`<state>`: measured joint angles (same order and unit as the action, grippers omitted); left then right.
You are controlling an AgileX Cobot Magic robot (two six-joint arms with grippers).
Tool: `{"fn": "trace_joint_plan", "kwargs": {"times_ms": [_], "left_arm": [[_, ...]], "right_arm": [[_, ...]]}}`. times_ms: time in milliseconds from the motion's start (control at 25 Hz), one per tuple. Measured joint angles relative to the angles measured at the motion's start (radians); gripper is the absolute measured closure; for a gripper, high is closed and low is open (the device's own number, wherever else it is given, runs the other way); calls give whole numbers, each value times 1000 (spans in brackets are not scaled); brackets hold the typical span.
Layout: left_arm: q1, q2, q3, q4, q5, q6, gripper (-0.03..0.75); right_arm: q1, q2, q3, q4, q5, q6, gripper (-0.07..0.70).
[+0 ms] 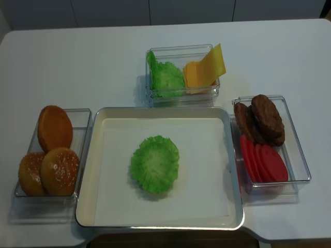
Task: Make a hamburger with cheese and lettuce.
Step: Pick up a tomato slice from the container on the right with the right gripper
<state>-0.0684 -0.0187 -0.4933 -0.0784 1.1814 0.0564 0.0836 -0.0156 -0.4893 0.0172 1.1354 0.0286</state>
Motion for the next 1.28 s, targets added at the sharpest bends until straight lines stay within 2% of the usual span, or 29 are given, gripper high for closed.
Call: {"fn": "trace_joint_plan", "kwargs": {"times_ms": [960, 1080, 1200, 1280], "left_arm": [[0, 0, 0, 0, 0, 0, 433], [0, 0, 0, 0, 0, 0, 433], [0, 0, 0, 0, 0, 0, 433], [0, 0, 0, 0, 0, 0, 433]], "right_arm": [[0, 0, 0, 38, 0, -1, 377], [0, 0, 0, 38, -4, 2, 283], [0, 0, -2, 38, -20, 3, 73], [0, 0, -3, 38, -22, 3, -14]]}}
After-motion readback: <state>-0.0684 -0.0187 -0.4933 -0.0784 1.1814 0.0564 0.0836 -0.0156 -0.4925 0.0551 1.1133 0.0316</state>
